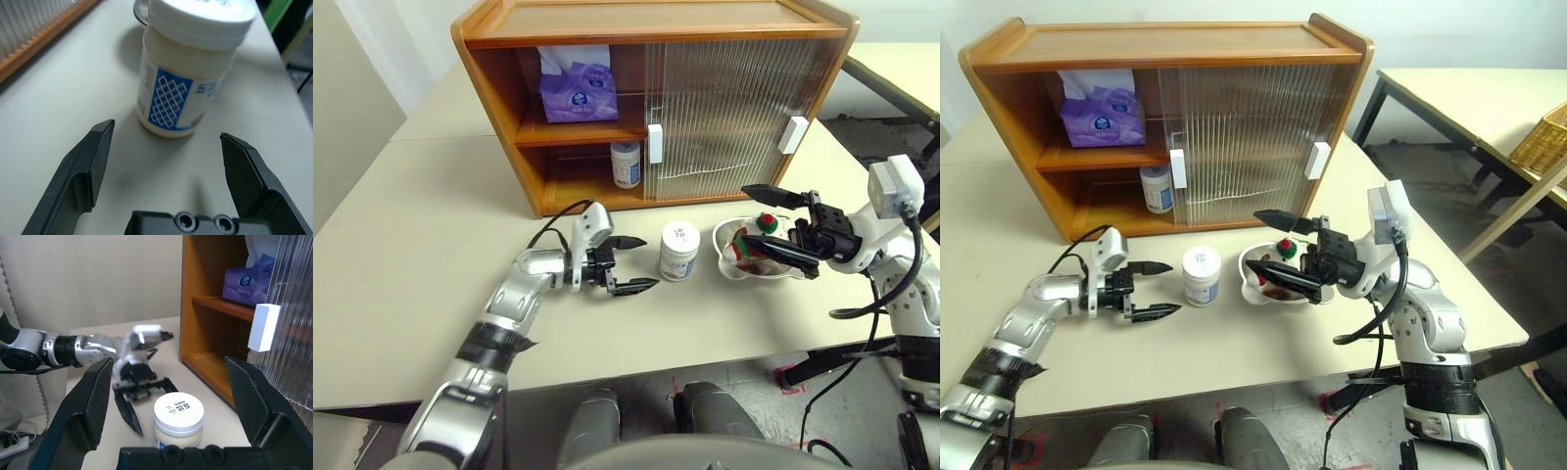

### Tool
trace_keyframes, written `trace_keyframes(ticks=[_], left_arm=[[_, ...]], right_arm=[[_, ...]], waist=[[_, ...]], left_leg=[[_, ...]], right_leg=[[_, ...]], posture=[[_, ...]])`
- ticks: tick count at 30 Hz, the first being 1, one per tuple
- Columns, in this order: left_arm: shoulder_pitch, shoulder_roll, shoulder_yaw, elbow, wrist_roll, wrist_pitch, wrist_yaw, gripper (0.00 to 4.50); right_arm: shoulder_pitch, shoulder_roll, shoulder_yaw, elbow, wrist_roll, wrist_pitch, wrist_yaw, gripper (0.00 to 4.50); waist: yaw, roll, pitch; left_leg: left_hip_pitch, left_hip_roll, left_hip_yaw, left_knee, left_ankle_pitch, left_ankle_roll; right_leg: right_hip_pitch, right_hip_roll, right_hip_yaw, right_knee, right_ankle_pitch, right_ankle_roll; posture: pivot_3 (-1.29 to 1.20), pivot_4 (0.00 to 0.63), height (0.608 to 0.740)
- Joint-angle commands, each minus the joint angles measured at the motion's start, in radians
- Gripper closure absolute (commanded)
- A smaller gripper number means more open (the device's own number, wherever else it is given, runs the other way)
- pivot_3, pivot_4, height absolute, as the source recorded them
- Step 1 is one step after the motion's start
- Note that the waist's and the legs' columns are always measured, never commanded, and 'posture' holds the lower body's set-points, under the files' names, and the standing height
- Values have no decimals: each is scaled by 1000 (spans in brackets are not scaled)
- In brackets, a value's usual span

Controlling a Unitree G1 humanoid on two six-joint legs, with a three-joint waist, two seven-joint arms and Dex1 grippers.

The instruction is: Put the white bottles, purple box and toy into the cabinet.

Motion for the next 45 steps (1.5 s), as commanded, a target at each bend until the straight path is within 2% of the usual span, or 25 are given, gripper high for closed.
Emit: trace_keyframes(ticks=[1,11,14,16,17,26,38,45], left_arm=[[-29,-29,-27,64,26,-24,-15,53],[-73,-121,-44,156,63,-29,12,53],[-73,-132,-34,163,58,-12,13,623],[-70,-133,-33,161,57,-2,9,1255],[-69,-132,-31,159,58,-2,11,1401],[-50,-112,7,139,66,-20,75,1408],[101,-62,158,-109,37,79,330,1408],[105,-50,257,-168,42,130,485,1408]], right_arm=[[8,-11,-5,-34,6,17,-13,0],[-1,-15,-5,-12,0,17,-2,0],[4,-16,-5,-6,-3,10,6,0],[7,-18,-6,-5,-3,9,9,0],[9,-19,-6,-6,-4,10,9,0],[12,-15,1,-3,-10,4,17,0],[8,-7,5,26,-12,-12,53,0],[-4,-2,15,50,-20,-21,70,0]], waist=[[-4,0,0],[-13,0,0],[-13,0,0],[-14,0,0],[-14,0,0],[-13,0,0],[-20,1,1],[-6,0,1]], left_leg=[[0,0,0,0,0,0],[0,-1,0,1,0,1],[0,-1,0,1,0,1],[0,-1,0,0,0,1],[0,-1,0,0,0,1],[0,-1,0,0,0,1],[0,-2,1,-1,0,1],[-5,-2,1,-1,0,1]], right_leg=[[0,0,0,0,-3,5],[2,0,1,-2,-5,11],[2,0,1,-2,-5,11],[2,0,1,-2,-5,12],[3,0,1,-2,-6,12],[3,0,1,-3,-6,12],[2,1,1,-3,-6,12],[-2,0,1,-5,-4,8]], posture=[[-129,28,740],[-127,35,740],[-127,38,740],[-124,39,740],[-124,39,740],[-114,40,740],[-92,46,740],[-80,45,740]])
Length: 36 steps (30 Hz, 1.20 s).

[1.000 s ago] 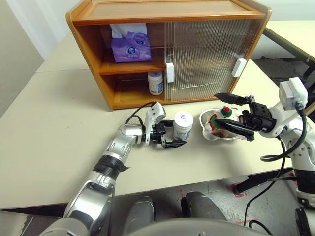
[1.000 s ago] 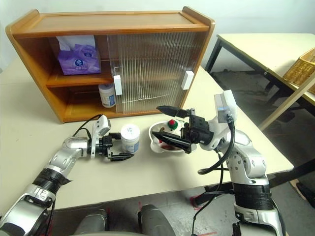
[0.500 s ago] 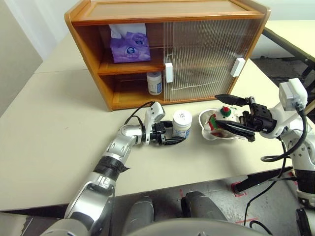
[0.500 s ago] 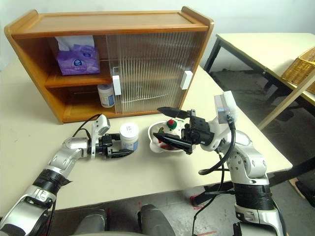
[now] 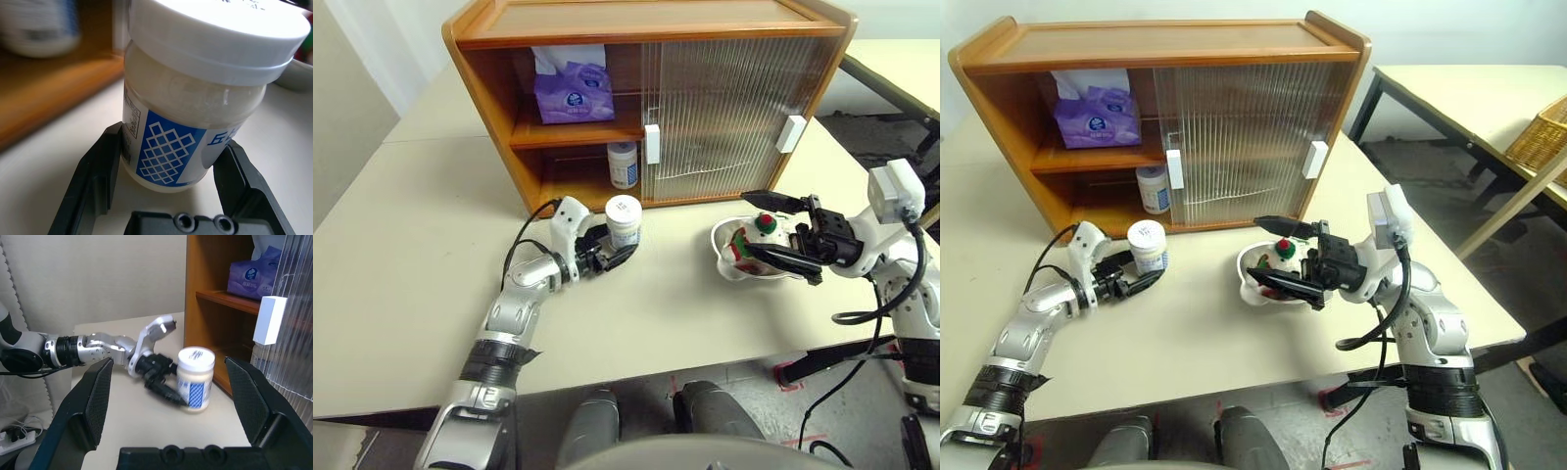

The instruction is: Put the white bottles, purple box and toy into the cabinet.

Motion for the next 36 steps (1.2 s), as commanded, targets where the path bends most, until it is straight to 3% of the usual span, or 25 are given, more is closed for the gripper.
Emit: trace_keyframes(ticks=[1,14,31,36], left_arm=[[-27,-1,67,-25,3,20,109,1408],[-209,-58,74,164,70,20,320,1408],[-427,-111,90,536,143,-91,504,1408],[-480,-122,100,634,147,-116,552,1408]], right_arm=[[-14,4,10,17,-13,-15,15,0],[-19,8,17,-5,-11,-10,-5,0],[-22,9,22,-19,-9,-1,-24,0],[-23,8,19,-19,-7,0,-25,0]], waist=[[3,0,0],[18,-2,1],[22,-2,1],[23,-3,2]], left_leg=[[0,0,0,0,0,0],[0,-1,0,0,0,0],[1,-1,0,1,1,2],[2,-1,0,1,3,4]], right_leg=[[0,0,0,0,0,-1],[1,0,0,-2,6,-10],[5,0,0,-9,9,-5],[7,0,0,-9,8,5]], posture=[[-81,44,740],[-86,31,740],[-88,35,740],[-91,37,740]])
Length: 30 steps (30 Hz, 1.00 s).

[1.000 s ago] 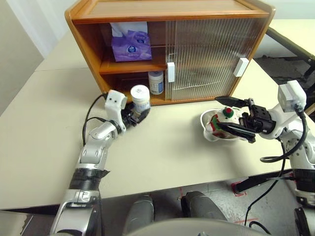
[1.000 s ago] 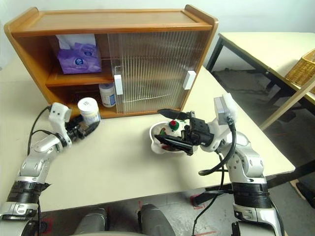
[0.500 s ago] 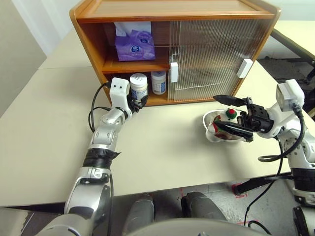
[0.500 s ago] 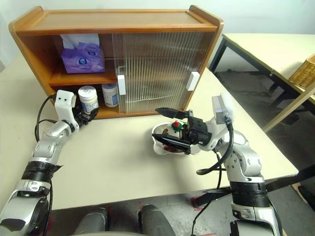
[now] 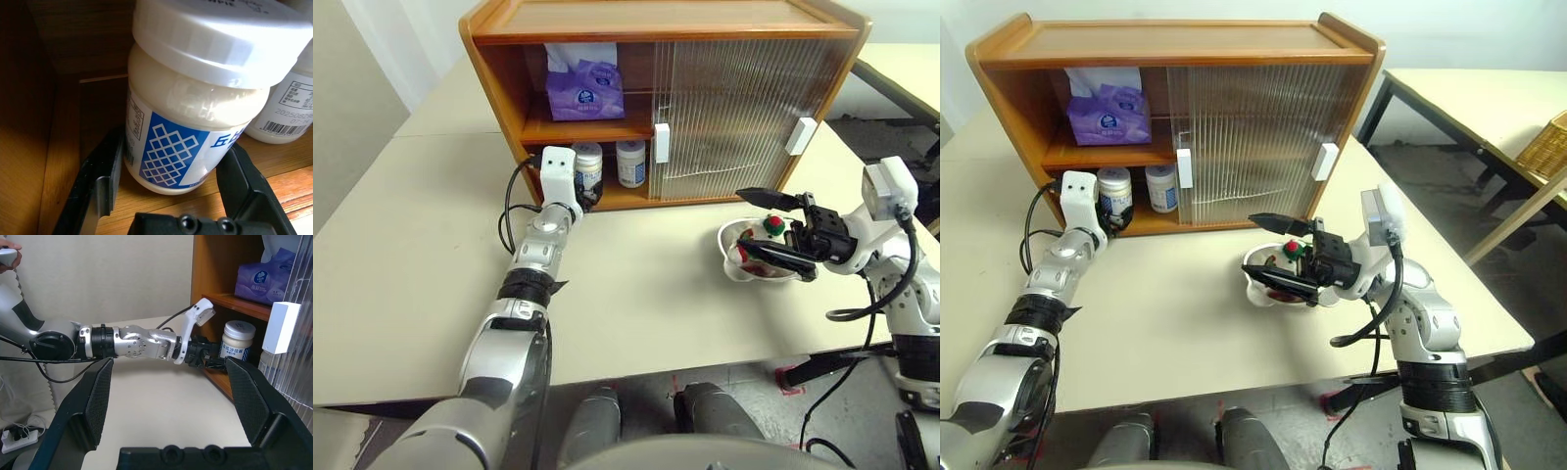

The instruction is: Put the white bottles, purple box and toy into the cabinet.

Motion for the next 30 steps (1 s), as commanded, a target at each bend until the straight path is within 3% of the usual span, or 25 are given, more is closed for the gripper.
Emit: trace_keyframes(ticks=[1,9,10,12,22,27,30], left_arm=[[-54,-4,19,64,2,-31,29,1408],[-92,-7,25,154,-7,-57,41,1408],[-92,-8,26,156,-8,-56,39,673],[-91,-11,29,158,-12,-58,37,57],[-87,-18,38,138,-27,-48,31,19],[-13,-25,32,3,-35,1,28,19],[105,-30,22,-188,-41,79,27,19]], right_arm=[[-5,-4,3,-16,-3,6,-2,0],[7,-5,-1,-21,-3,2,-2,0],[8,-5,-1,-21,-3,2,-3,0],[8,-4,-1,-20,-3,1,-2,0],[0,-1,3,-13,-5,-1,1,0],[2,0,3,-19,-3,1,-2,0],[3,1,4,-20,-3,2,-4,0]], waist=[[0,-1,1],[-2,-2,1],[-2,-2,1],[-1,-2,1],[-1,-2,1],[-2,-2,1],[-5,-2,1]], left_leg=[[1,0,0,0,0,0],[5,0,0,0,2,1],[5,0,0,0,2,1],[5,0,0,0,2,1],[5,-1,0,0,2,1],[5,-1,0,0,2,1],[4,-1,1,-1,2,1]], right_leg=[[0,0,0,0,1,0],[4,1,0,0,2,-1],[4,1,0,0,3,-1],[4,1,0,0,3,-1],[4,1,0,0,3,-1],[4,1,0,0,3,-1],[4,1,0,-1,2,-1]], posture=[[-91,37,740],[-95,37,740],[-94,36,740],[-94,36,740],[-85,36,740],[-88,35,740],[-87,35,740]])
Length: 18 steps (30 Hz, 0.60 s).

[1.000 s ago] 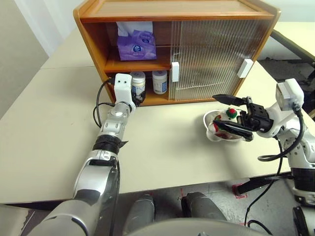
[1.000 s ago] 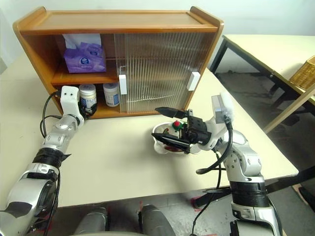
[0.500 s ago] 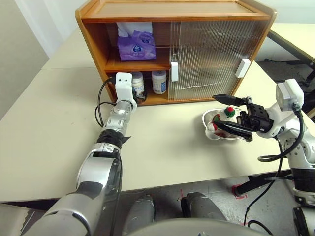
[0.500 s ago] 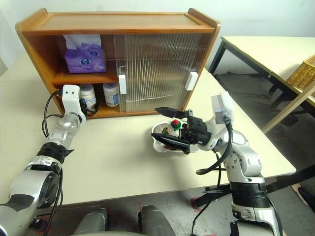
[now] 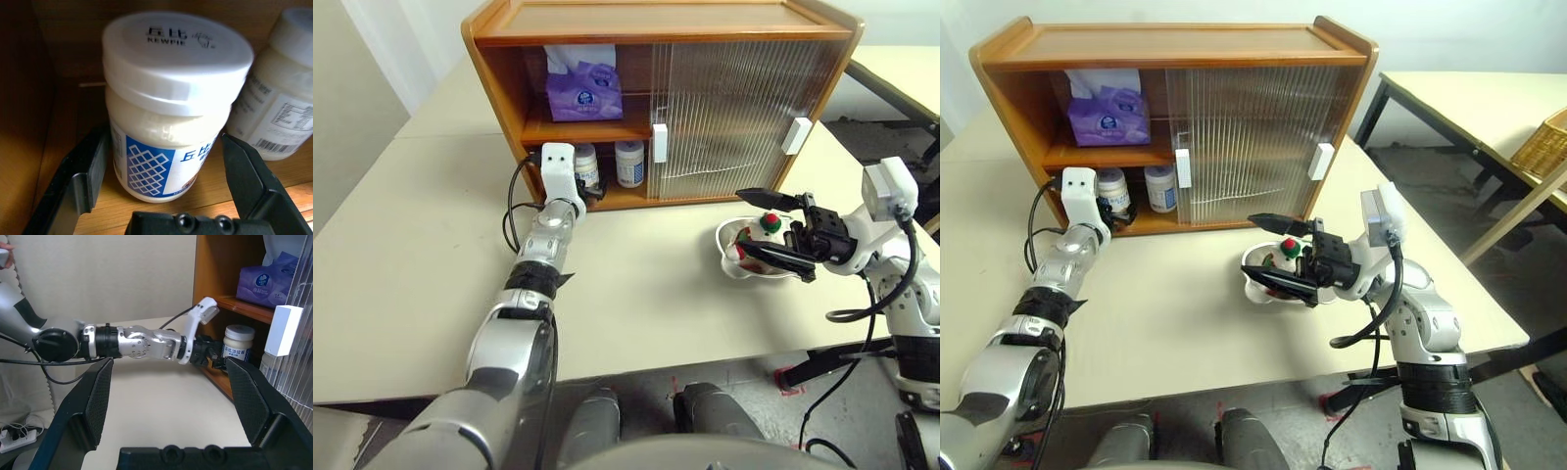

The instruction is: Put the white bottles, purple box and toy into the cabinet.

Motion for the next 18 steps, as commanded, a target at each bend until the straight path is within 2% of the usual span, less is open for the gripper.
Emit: trace_keyframes(ticks=[1,9,16,18], left_arm=[[112,-8,-12,-183,-2,96,-3,19],[327,14,-40,-565,0,281,-28,19],[421,8,-57,-782,-59,317,-108,19],[420,14,-71,-836,-97,338,-160,19]], right_arm=[[0,-1,3,-11,-3,2,-2,0],[-9,2,7,12,-9,-5,12,0],[-4,1,-2,27,-10,-17,23,0],[-3,1,-2,33,-10,-21,28,0]], waist=[[-5,0,0],[-3,0,0],[0,-1,0],[2,-1,-1]], left_leg=[[0,0,1,0,0,0],[-2,0,1,0,-2,0],[-2,0,1,0,-3,-1],[-2,0,0,0,-3,-1]], right_leg=[[0,0,0,0,-1,0],[-2,0,0,-1,-4,-2],[-2,0,0,0,-4,-3],[-2,0,0,0,0,-10]], posture=[[-86,35,740],[-85,33,740],[-86,28,740],[-84,27,740]])
